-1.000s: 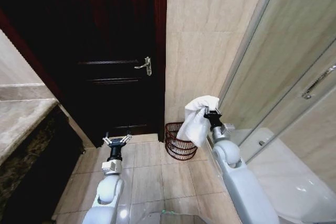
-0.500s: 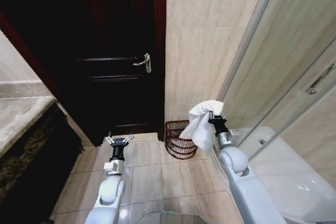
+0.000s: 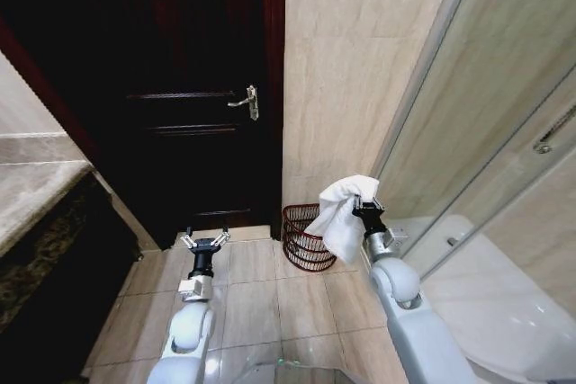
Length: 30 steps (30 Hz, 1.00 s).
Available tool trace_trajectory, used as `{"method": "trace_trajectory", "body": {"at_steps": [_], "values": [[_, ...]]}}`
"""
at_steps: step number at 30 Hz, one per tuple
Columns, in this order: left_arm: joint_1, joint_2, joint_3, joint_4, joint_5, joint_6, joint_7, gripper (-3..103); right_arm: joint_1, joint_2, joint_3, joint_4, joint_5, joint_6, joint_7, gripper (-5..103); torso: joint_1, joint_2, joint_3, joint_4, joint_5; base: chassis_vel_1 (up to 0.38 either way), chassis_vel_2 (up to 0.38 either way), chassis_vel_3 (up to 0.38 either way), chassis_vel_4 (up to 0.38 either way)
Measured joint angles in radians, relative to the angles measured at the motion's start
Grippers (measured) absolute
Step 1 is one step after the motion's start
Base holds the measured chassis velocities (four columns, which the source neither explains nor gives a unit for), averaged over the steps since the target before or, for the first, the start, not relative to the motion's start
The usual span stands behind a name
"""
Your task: Discard the used towel into the hamper.
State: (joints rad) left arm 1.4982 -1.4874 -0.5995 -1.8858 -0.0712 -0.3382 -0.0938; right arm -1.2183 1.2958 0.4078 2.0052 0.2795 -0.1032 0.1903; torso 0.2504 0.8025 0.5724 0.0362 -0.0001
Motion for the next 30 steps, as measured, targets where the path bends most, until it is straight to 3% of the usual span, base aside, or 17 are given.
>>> {"method": "trace_trajectory", "body": {"at_steps": [13,30], "values": [[-0.016,0.010,-0.011,0.020,-0.025,-0.016,-0.003,100,0.013,0.011,-0.017,-0.023,-0.021,0.036,-0.007,12,-0.018,-0.043,-0.025,0.0001,0.0001,-0.019,0.021,0.023,-0.021],[-0.032,0.021,-0.007,0.013,-0.030,-0.008,-0.013,100,0.010,-0.032,-0.002,-0.012,0.016,0.020,0.013,12,-0.016,-0.039,-0.023,-0.0001,0.0001,-0.111,0.115,0.108,-0.117]]}}
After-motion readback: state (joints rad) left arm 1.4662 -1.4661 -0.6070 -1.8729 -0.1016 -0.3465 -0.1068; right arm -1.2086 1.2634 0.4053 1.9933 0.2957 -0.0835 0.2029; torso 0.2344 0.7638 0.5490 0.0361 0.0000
